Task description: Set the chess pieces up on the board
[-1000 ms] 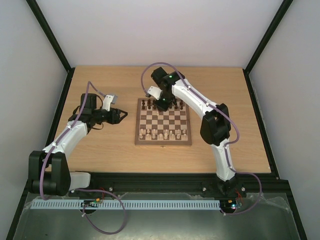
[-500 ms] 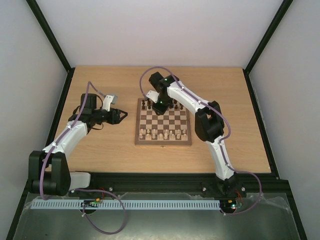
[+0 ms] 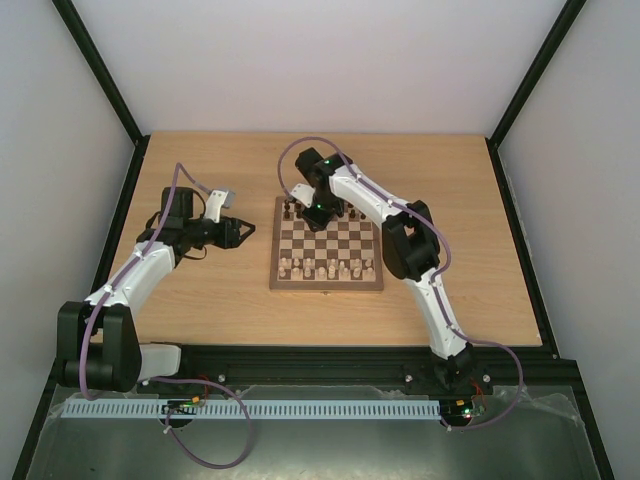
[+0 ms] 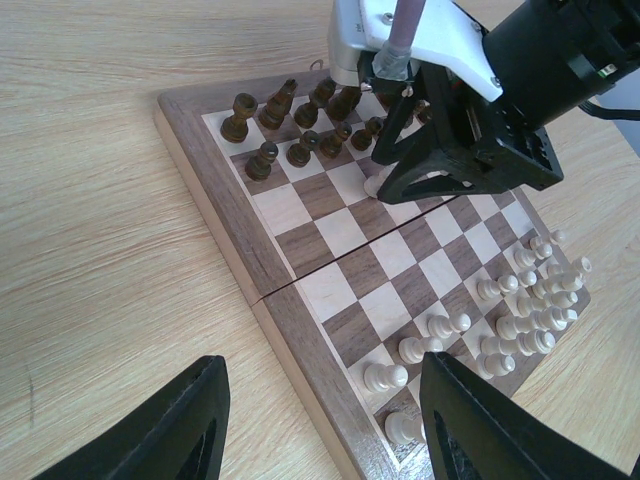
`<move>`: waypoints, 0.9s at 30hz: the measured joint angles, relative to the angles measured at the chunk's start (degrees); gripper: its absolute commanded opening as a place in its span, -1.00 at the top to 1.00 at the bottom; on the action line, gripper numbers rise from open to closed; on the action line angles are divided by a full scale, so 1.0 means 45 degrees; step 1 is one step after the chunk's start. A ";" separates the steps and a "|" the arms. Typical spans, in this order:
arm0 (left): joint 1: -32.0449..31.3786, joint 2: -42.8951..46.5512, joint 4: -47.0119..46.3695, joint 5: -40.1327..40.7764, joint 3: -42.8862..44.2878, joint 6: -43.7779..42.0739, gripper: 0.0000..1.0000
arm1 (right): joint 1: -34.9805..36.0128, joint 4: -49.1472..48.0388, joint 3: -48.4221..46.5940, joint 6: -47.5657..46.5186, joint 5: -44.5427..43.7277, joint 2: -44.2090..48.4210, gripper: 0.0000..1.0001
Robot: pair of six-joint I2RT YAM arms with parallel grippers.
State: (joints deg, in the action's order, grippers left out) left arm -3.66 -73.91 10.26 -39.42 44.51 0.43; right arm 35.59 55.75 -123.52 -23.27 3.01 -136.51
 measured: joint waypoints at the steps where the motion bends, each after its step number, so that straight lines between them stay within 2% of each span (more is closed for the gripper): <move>1: 0.0000 0.0000 -0.0005 0.0000 0.0000 0.0000 -0.11 | 0.0000 -0.0019 -0.0049 0.0005 0.0005 -0.0063 0.42; 7: 0.0000 0.0000 -0.0005 0.0000 0.0000 0.0005 -0.11 | -0.0005 -0.0102 -0.0374 0.0049 0.0170 -0.0369 0.67; 12: 0.0000 0.0000 -0.0015 0.0000 0.0000 0.0005 -0.12 | -0.0005 -0.0092 -0.0374 0.0039 0.0243 -0.0384 0.78; 21: 0.0000 0.0000 -0.0015 0.0000 0.0000 0.0005 -0.11 | -0.0005 -0.0058 0.0024 -0.0019 0.0423 -0.0058 0.81; 27: 0.0000 -0.0005 -0.0029 -0.0005 -0.0005 0.0010 -0.11 | -0.0005 0.0010 0.1496 -0.0073 0.0947 0.1452 0.80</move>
State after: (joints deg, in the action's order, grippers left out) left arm -3.66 -73.93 10.13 -39.44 44.49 0.47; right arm 35.57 55.79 -116.79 -23.59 7.27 -129.97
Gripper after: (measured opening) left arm 0.558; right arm 0.100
